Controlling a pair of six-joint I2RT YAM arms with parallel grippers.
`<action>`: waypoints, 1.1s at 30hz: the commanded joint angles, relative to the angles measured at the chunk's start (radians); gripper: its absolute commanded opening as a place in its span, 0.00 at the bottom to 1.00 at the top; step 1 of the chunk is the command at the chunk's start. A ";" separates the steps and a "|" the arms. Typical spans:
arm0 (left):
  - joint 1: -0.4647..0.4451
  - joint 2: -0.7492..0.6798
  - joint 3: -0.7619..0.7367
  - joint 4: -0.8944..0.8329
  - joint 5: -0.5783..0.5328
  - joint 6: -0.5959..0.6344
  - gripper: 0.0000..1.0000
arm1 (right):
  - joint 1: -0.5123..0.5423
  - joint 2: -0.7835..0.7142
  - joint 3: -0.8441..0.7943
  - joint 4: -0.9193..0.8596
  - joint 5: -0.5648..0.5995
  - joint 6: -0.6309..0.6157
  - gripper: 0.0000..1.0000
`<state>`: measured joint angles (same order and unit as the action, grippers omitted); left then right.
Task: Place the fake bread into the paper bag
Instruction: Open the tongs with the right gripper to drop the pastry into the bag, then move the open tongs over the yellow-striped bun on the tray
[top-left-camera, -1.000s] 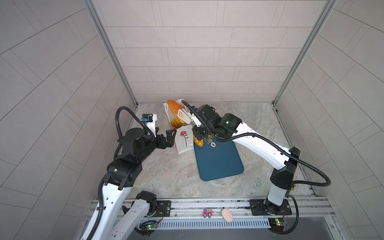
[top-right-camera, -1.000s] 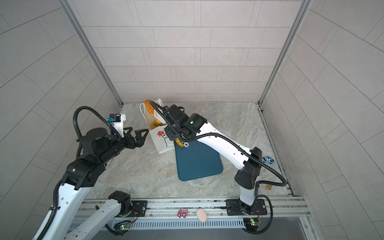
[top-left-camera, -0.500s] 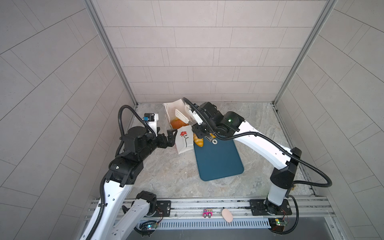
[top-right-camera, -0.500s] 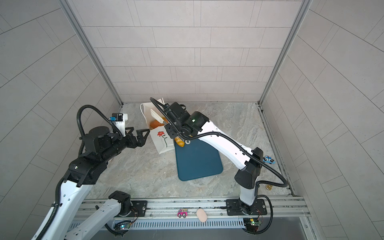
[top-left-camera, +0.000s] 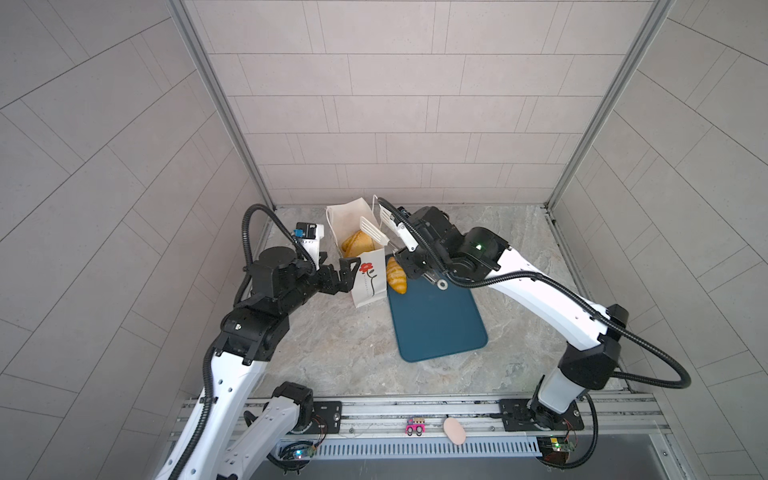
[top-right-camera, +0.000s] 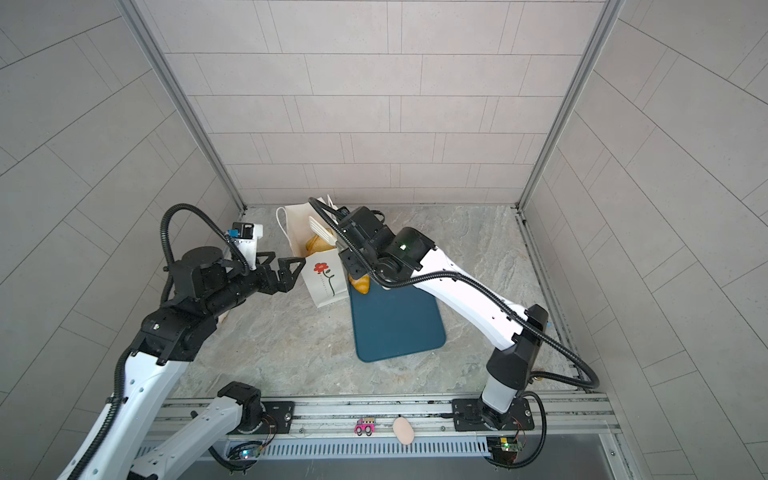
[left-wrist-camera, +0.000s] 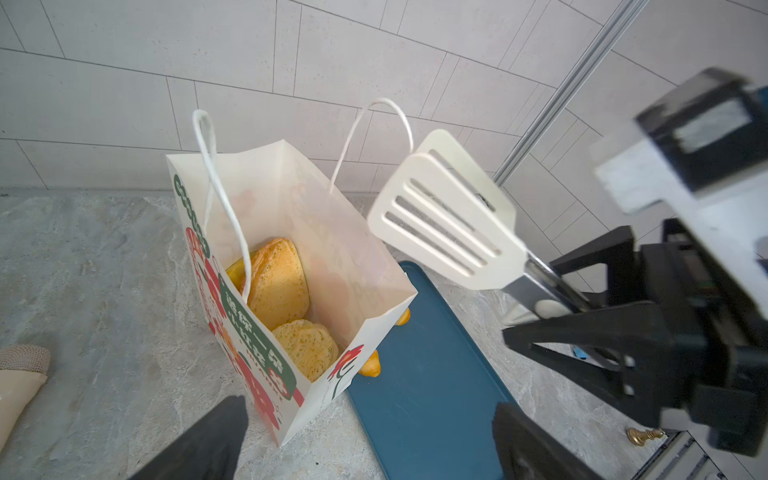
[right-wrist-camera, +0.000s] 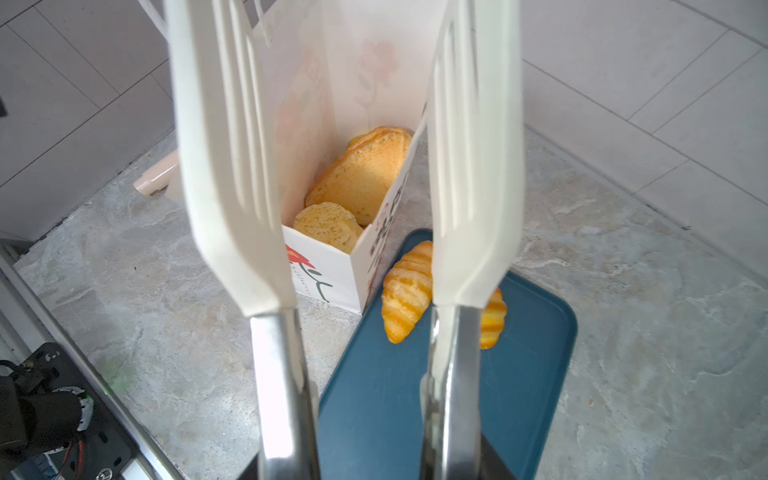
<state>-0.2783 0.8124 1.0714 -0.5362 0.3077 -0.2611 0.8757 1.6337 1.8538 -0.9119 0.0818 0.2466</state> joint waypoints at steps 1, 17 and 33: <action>-0.010 -0.001 0.025 0.001 0.009 0.016 1.00 | -0.013 -0.100 -0.059 0.051 0.085 -0.001 0.51; -0.093 0.018 0.035 0.007 -0.045 0.025 1.00 | -0.174 -0.254 -0.418 0.069 0.115 -0.052 0.52; -0.141 0.044 0.032 0.005 -0.085 0.037 1.00 | -0.242 -0.010 -0.481 0.031 0.019 -0.081 0.55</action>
<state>-0.4137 0.8642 1.0733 -0.5358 0.2417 -0.2413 0.6403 1.6096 1.3571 -0.8799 0.1238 0.1806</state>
